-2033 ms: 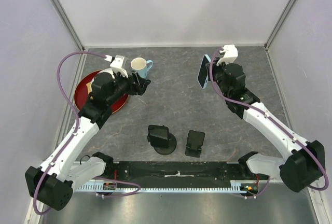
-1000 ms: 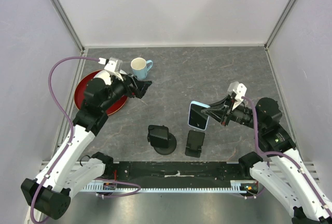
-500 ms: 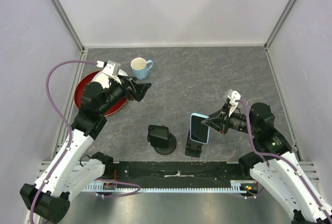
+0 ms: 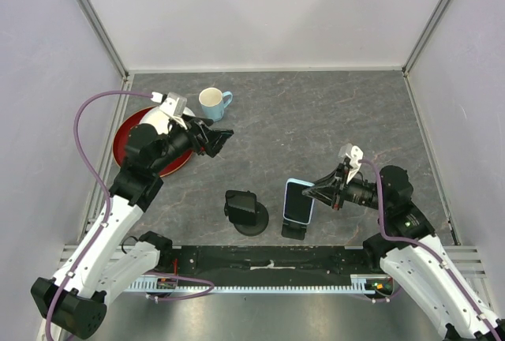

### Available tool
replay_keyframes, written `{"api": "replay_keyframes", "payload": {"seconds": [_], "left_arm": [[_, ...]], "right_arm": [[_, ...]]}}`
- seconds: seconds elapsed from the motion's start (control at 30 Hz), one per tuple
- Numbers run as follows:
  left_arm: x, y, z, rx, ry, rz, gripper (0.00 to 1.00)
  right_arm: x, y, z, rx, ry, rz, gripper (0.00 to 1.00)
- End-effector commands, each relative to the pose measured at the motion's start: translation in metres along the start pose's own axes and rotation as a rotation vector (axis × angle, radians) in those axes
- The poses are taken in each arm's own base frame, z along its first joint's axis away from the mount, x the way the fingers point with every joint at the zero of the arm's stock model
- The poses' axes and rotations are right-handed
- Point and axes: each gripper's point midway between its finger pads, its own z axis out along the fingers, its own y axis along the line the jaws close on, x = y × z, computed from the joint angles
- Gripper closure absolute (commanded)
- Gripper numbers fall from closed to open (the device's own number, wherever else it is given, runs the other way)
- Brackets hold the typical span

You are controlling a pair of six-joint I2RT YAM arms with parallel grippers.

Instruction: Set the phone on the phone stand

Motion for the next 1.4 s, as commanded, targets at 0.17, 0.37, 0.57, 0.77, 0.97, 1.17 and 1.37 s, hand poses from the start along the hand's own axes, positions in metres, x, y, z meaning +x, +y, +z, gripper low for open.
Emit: {"api": "replay_keyframes", "payload": {"seconds": [0.17,0.37,0.57,0.77,0.97,1.17,1.37], "left_arm": [[-0.017,-0.036,-0.002,0.183,-0.031,0.031,0.16],[-0.013,-0.062,-0.006,0.330,-0.016,0.052,0.17],[-0.013,-0.064,-0.007,0.338,-0.018,0.060,0.17],[-0.012,-0.068,-0.009,0.351,-0.018,0.067,0.17],[-0.013,-0.073,-0.011,0.367,-0.021,0.078,0.18],[-0.013,-0.075,-0.012,0.377,-0.021,0.085,0.18],[-0.012,-0.076,-0.011,0.378,-0.019,0.083,0.18]], "right_arm": [[-0.027,0.011,-0.005,-0.039,-0.219,-0.119,1.00],[-0.022,0.012,-0.008,-0.036,-0.232,-0.120,1.00],[-0.014,0.013,-0.006,-0.048,-0.184,-0.066,1.00],[-0.015,0.014,-0.009,-0.037,-0.174,-0.057,1.00],[-0.009,0.010,-0.006,-0.030,-0.157,-0.031,1.00],[-0.002,0.001,-0.002,0.003,-0.139,0.028,1.00],[0.009,-0.005,0.000,0.022,-0.102,0.067,1.00]]}}
